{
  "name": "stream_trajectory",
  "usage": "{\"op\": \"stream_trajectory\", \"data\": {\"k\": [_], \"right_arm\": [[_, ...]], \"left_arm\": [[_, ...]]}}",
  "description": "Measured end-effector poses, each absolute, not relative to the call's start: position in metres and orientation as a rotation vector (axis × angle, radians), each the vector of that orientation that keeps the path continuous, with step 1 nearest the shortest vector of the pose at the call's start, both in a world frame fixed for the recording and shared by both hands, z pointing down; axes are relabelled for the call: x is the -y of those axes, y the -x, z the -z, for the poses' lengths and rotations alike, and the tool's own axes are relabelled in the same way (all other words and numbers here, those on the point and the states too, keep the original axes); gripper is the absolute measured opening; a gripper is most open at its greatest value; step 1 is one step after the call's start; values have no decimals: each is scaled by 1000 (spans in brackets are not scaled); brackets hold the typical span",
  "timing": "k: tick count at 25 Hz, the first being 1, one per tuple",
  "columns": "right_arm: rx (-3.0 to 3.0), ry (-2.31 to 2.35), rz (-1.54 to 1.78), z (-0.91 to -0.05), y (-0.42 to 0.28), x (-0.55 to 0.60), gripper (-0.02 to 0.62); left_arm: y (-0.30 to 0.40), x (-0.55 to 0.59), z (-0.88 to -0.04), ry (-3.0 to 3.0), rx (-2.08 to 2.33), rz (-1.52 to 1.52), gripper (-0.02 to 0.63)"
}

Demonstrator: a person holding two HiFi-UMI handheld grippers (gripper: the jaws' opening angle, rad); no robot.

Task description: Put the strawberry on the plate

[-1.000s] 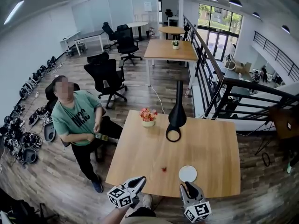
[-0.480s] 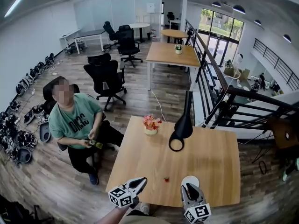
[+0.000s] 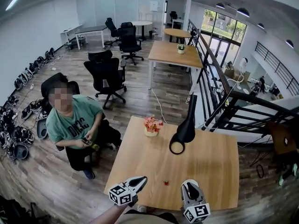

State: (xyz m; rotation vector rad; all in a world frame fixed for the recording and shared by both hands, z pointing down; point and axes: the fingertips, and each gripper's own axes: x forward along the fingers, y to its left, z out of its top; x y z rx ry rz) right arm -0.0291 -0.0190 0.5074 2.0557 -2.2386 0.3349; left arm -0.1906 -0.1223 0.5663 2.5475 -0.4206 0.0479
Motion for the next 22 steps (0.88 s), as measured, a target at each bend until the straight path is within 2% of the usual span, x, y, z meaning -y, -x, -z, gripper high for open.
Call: {"op": "stream_trajectory", "data": {"k": [16, 22], "right_arm": [[2280, -1810, -408, -558, -18, 51, 75], [2287, -1668, -488, -606, -20, 69, 75]], "left_arm": [[148, 119, -596, -2466, 553, -129, 5], [139, 115, -602, -2448, 602, -167, 5]]}}
